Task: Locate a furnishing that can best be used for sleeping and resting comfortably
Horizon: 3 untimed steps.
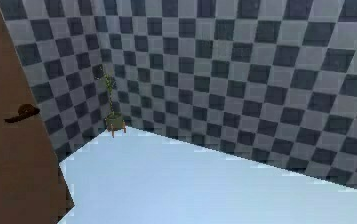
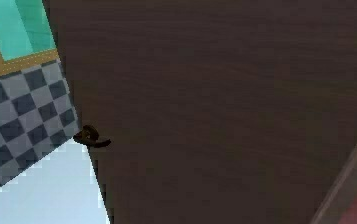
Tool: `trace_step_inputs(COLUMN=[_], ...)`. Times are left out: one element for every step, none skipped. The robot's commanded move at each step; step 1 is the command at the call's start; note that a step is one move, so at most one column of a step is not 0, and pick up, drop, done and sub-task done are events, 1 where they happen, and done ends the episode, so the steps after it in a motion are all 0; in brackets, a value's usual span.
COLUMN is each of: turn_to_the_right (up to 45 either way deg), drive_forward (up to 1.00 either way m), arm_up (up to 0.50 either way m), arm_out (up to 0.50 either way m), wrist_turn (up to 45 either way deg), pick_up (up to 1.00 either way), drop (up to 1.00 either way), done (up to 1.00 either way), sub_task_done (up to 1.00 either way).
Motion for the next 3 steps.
trace_step_inputs(turn_to_the_right=[3.0,0.0,21.0], drive_forward=[0.00,0.30,0.00], arm_up=[0.00,0.00,0.00], arm_out=[0.00,0.00,0.00], wrist_turn=[0.0,0.0,0.0], pick_up=[0.00,0.00,0.00], drop=[0.00,0.00,0.00], done=[0.00,0.00,0.00], sub_task_done=[0.00,0.00,0.00])
